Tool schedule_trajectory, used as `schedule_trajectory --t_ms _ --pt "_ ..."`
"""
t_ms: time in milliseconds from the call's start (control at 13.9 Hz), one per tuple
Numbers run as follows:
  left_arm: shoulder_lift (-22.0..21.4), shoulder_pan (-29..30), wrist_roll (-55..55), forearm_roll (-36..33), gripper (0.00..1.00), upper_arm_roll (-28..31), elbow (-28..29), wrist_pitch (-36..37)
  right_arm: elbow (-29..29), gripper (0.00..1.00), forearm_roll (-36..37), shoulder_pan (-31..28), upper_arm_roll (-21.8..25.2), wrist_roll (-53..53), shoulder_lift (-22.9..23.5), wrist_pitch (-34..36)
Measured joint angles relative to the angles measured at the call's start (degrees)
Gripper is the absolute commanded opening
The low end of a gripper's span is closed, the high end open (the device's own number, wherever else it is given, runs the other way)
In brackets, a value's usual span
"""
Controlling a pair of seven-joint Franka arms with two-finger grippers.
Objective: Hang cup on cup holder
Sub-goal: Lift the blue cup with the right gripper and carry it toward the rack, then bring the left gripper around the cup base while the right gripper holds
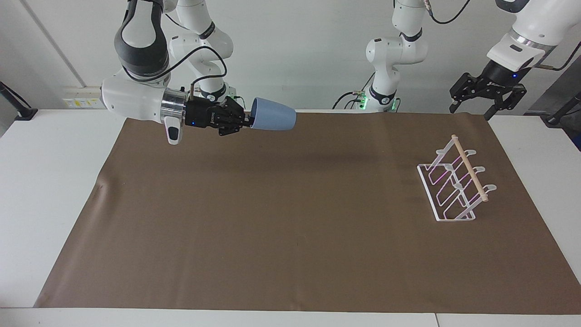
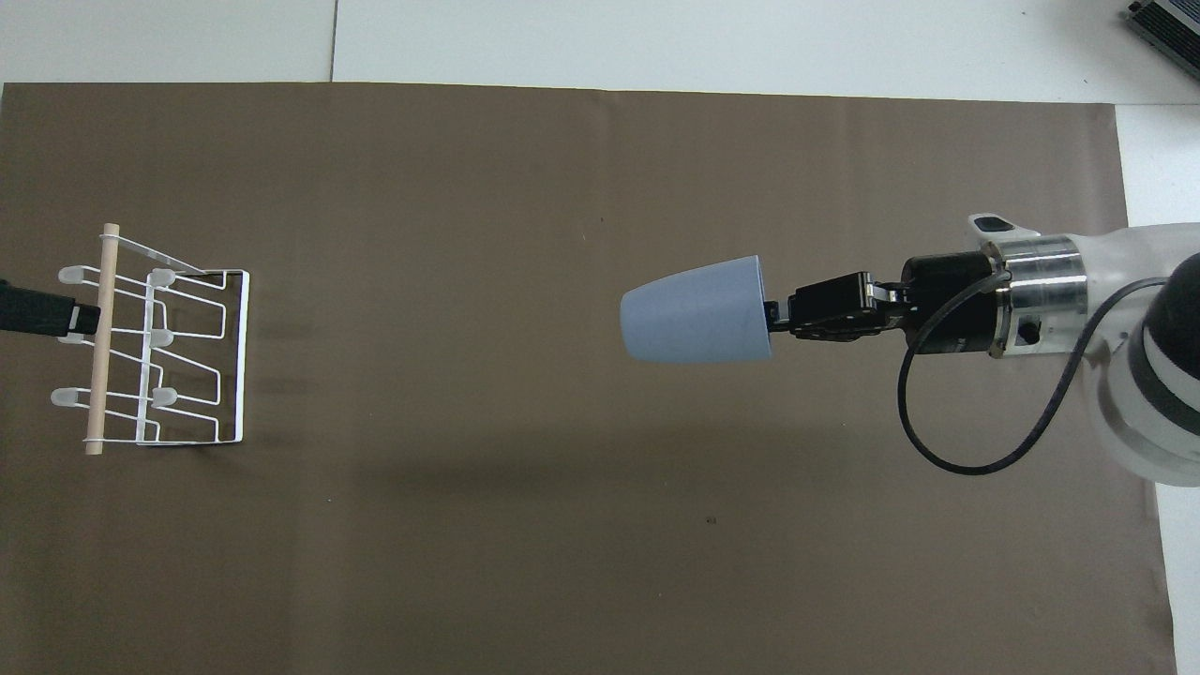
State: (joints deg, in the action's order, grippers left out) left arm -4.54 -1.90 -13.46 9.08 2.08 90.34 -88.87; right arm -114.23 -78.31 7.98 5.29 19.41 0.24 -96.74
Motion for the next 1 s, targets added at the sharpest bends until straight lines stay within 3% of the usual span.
schedule_trajectory --t_ms 430,1004 --pt "0.02 -0.1 11.05 10.94 1.0 -0.7 1.17 -1.84 -6.88 0.0 -12.26 4.35 0.0 1.27 -1.86 -0.34" --pt "0.01 -0.72 47.47 13.75 1.0 -6.62 1.41 -3.93 -8.83 0.0 -21.72 14.14 -0.09 3.27 -2.04 -12.05"
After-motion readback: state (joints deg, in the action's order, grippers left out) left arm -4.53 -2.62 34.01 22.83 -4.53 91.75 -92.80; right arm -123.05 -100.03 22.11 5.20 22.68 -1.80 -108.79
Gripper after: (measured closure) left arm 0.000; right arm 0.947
